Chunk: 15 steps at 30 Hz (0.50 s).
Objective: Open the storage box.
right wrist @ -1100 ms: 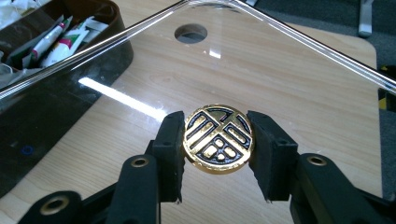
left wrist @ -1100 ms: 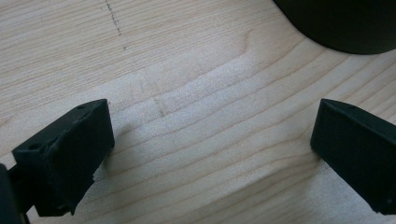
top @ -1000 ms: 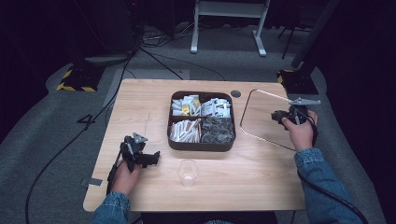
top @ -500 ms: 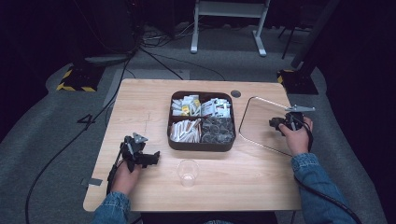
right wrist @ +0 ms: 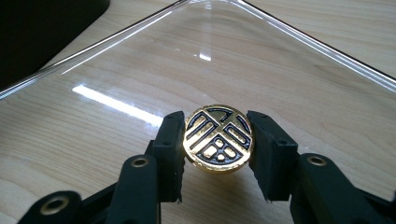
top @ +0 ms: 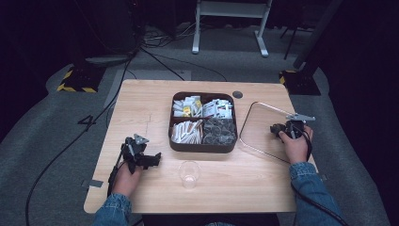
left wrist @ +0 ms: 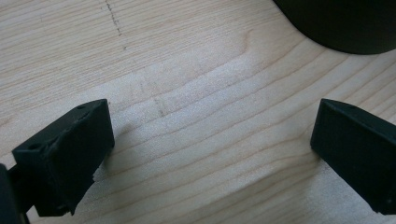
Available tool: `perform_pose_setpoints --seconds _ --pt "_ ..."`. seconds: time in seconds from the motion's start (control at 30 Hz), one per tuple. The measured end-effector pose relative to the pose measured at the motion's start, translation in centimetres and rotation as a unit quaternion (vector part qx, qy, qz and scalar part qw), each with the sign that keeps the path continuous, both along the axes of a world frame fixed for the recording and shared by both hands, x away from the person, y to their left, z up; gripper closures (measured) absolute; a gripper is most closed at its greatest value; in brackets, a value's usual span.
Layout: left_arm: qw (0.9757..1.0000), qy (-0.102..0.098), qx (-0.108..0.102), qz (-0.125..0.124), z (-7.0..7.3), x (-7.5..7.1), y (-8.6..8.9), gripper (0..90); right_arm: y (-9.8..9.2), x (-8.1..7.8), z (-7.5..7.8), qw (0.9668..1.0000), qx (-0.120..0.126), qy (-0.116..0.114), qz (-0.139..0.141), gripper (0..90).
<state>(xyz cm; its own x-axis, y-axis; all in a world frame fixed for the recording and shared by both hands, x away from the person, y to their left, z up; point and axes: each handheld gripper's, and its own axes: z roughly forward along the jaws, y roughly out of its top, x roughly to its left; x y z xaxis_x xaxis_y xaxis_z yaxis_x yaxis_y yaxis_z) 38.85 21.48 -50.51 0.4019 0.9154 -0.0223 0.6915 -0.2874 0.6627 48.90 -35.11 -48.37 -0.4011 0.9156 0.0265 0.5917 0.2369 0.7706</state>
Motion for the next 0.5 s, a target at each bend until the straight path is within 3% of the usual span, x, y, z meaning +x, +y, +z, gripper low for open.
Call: perform_pose_setpoints --seconds 0.5 --pt "1.0000 0.000 0.000 0.000 0.00 0.00 0.00 0.0 0.23 -0.04 -0.90 0.9999 -0.012 0.012 0.003 58.6"
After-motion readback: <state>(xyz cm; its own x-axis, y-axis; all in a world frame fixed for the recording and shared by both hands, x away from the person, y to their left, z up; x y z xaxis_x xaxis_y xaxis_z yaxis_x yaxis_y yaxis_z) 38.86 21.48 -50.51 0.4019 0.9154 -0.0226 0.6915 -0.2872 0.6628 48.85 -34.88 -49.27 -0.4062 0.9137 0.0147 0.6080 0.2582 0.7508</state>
